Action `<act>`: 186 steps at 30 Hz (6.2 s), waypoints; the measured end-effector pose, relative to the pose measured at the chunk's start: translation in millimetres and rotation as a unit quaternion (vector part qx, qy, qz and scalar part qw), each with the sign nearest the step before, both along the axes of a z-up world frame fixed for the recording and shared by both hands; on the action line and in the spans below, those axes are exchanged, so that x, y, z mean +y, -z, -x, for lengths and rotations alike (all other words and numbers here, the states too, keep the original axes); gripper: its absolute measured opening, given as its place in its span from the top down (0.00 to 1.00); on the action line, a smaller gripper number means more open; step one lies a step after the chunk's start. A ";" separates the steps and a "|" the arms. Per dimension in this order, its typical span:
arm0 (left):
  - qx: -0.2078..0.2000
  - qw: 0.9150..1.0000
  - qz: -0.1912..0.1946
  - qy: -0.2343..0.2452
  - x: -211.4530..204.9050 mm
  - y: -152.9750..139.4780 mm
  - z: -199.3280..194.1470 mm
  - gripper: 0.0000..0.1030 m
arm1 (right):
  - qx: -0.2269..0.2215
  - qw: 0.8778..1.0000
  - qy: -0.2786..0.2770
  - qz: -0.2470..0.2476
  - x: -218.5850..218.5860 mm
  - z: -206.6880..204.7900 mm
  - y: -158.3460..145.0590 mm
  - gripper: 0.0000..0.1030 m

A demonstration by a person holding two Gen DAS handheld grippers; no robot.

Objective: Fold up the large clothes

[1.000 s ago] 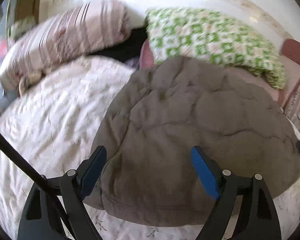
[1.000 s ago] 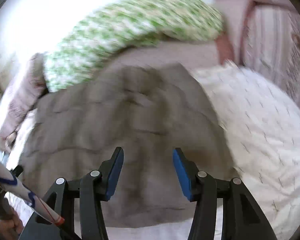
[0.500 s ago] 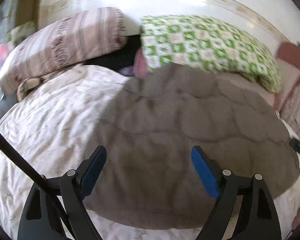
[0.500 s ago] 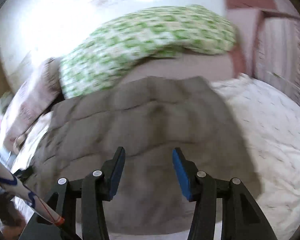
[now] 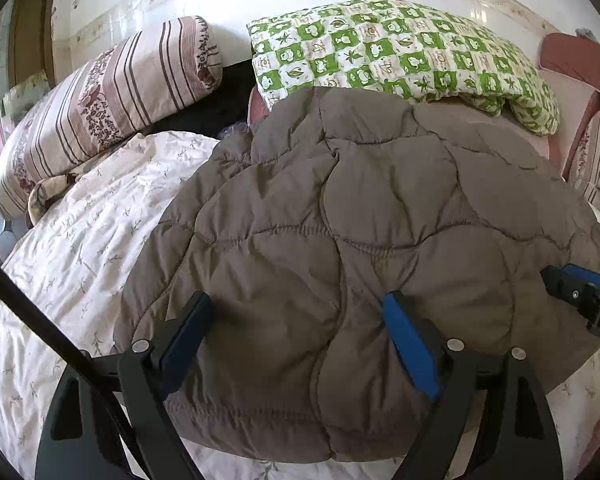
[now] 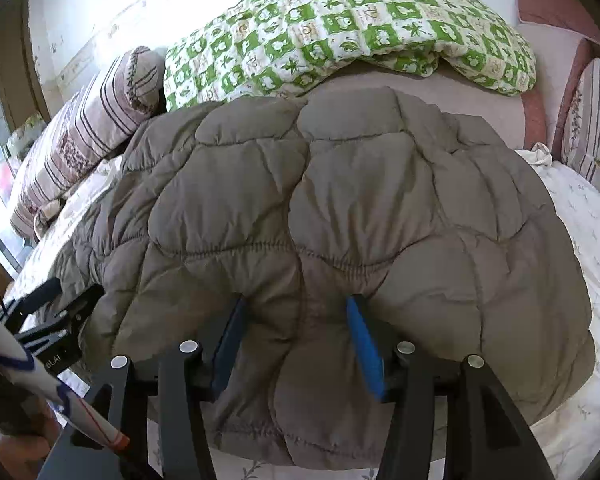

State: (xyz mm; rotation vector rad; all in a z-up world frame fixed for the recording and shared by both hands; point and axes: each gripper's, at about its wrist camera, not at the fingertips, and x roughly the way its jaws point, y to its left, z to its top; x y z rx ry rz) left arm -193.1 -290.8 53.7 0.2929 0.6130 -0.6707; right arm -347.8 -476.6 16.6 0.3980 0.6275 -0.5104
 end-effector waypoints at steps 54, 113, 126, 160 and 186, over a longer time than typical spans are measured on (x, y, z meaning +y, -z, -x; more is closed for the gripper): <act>-0.017 1.000 -0.006 -0.002 -2.6 4.2 2.9 0.14 | 0.004 1.000 -0.011 -0.021 -0.6 -0.2 -0.5 0.34; 0.137 0.989 0.026 -0.056 41.4 -9.1 -52.9 0.15 | -0.051 0.970 0.169 -0.168 -93.7 117.8 -3.5 0.23; 0.316 0.932 0.141 -0.105 131.3 -10.3 -85.2 0.15 | -0.135 0.910 0.235 -0.313 -109.1 201.7 21.1 0.18; 0.384 0.885 0.241 -0.108 111.8 46.6 -102.1 0.34 | -0.171 0.891 0.223 -0.355 -119.8 162.6 64.2 0.55; 0.110 0.983 0.135 -0.054 106.6 -73.8 -28.3 0.60 | -0.050 0.987 0.151 -0.020 -29.0 145.4 -77.0 0.70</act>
